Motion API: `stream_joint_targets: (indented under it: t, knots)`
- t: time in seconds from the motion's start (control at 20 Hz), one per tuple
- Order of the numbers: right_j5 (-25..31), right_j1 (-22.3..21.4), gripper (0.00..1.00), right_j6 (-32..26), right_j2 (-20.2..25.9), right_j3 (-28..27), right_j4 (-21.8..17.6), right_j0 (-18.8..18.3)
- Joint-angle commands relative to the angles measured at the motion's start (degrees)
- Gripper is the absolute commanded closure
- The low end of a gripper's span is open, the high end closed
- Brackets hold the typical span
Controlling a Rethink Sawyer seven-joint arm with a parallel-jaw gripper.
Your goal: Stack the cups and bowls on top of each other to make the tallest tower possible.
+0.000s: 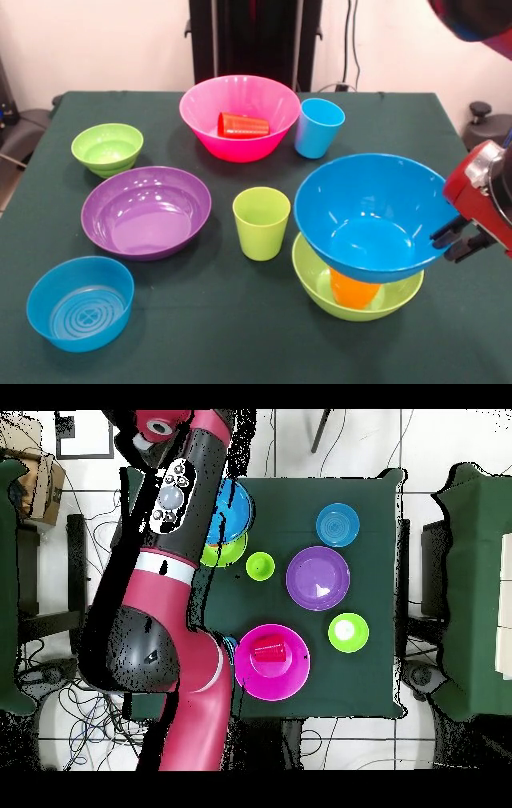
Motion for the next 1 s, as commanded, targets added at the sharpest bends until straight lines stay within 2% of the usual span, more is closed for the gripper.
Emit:
stream_joint_targets:
  t: [0.05,0.45,1.0]
  knots:
    - [0.1,1.2,1.00,-14.5,11.0,-2.2,-12.8,1.2]
    - [-0.4,1.3,1.00,-14.3,23.0,-1.1,-23.7,3.6]
    - [-1.3,1.3,1.00,-11.9,30.9,0.1,-31.3,6.0]
